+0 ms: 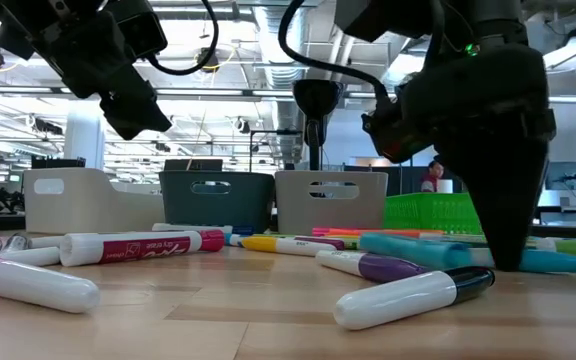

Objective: Pick & Place Markers
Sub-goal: Put the small blue highlighter pen into the green bin

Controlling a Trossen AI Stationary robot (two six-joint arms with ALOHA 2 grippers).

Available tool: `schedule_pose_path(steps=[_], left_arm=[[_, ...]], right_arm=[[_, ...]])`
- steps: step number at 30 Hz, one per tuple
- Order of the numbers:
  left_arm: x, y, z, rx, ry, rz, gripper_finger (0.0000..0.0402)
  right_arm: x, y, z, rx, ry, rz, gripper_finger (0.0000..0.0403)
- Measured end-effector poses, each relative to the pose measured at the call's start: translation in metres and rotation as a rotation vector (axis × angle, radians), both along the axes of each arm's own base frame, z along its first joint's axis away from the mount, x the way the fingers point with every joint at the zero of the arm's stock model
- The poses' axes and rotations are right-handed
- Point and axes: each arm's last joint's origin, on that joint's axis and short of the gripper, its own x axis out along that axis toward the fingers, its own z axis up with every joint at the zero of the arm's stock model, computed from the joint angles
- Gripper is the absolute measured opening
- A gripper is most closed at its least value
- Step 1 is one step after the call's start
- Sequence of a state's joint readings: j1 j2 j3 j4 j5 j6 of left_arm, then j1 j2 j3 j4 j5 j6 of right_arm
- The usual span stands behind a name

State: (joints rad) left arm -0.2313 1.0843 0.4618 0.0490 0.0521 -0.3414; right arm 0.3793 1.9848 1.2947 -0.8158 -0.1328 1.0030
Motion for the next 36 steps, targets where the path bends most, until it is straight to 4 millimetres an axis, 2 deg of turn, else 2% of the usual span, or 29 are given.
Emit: schedule_pose_path(steps=[3, 9, 14, 19, 26, 31, 36], left_arm=[[0.001, -0.006, -0.005, -0.025, 0.038, -0.004, 0.0206], [0.005, -0.014, -0.022, -0.108, 0.168, 0.043, 0.0184], [0.016, -0.017, -0.014, -0.108, 0.150, 0.025, 0.0156], [0.015, -0.021, -0.013, -0.037, 0.136, -0.167, 0.0133], [0.005, -0.033, -0.019, 0.055, 0.167, -0.361, 0.0120], [-0.001, -0.044, -0.021, 0.123, 0.155, -0.427, 0.0129], [-0.014, -0.048, -0.036, 0.177, 0.199, -0.430, 0.0151]], right_arm=[[0.000, -0.004, 0.013, -0.017, -0.047, -0.024, 0.0021], [-0.006, -0.010, 0.049, -0.087, -0.191, -0.030, 0.0036], [-0.016, -0.018, 0.080, -0.172, -0.297, 0.012, 0.0021], [-0.034, -0.035, 0.105, -0.376, -0.318, 0.022, 0.0021], [-0.048, -0.077, 0.112, -0.592, -0.163, -0.044, 0.0022], [-0.044, -0.103, 0.112, -0.618, -0.126, -0.072, 0.0022], [-0.045, -0.126, 0.112, -0.610, -0.066, -0.137, 0.0023]])
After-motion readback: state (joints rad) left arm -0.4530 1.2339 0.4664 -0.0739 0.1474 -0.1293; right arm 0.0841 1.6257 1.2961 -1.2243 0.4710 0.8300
